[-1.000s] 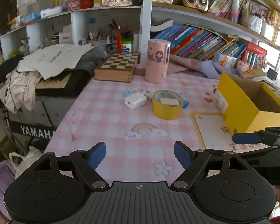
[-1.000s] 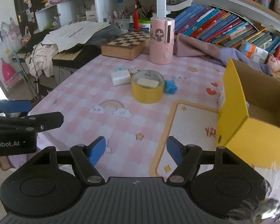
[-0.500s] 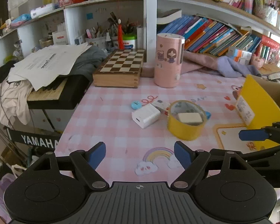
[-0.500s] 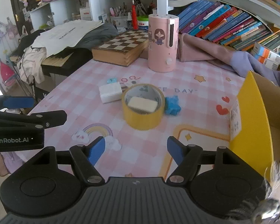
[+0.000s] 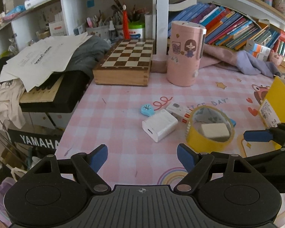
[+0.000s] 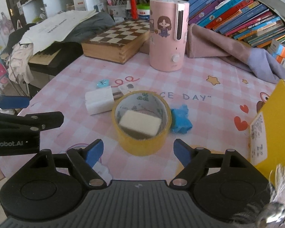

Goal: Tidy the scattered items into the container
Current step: 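Lower the right tool around the yellow tape roll while the left tool approaches the white block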

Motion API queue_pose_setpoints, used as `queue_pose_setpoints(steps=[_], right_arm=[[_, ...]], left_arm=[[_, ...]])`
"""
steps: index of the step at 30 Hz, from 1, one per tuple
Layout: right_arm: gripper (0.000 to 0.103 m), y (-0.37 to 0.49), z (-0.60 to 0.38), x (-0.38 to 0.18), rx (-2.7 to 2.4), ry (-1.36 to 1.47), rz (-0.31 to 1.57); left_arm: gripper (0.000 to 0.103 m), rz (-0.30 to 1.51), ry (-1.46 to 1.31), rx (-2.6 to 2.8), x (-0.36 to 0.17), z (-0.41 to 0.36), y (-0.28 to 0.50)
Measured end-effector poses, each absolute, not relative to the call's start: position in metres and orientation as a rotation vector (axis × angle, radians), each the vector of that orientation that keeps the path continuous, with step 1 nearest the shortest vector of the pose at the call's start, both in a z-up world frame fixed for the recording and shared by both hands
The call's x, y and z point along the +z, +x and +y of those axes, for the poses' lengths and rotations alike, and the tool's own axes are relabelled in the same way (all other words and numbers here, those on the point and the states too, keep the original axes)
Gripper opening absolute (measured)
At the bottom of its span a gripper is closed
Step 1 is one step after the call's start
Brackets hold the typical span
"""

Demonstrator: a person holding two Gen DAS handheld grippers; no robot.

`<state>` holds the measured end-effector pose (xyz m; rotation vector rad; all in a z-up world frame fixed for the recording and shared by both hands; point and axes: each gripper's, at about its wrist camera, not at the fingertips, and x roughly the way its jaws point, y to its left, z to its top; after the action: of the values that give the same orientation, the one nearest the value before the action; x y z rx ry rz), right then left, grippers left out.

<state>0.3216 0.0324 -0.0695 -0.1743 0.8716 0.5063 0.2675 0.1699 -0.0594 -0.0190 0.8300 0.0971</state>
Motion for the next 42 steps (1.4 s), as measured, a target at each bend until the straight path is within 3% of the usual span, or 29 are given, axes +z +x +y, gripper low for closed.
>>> queue_pose_setpoints(steps=[13, 31, 42], right_arm=[[0.082, 0.365, 0.048, -0.089, 0.510, -0.149, 0.913], [0.080, 0.362, 0.030, -0.082, 0.517, -0.144, 0.925], [0.080, 0.352, 0.021, -0.077, 0.511, -0.138, 0.913]], left_arm=[[0.082, 0.884, -0.005, 0.101, -0.072, 0.180, 0.301], [0.082, 0.922, 0.107, -0.086, -0.104, 0.157, 0.357], [0.065, 0.949, 0.106, -0.094, -0.114, 0.150, 0.368]])
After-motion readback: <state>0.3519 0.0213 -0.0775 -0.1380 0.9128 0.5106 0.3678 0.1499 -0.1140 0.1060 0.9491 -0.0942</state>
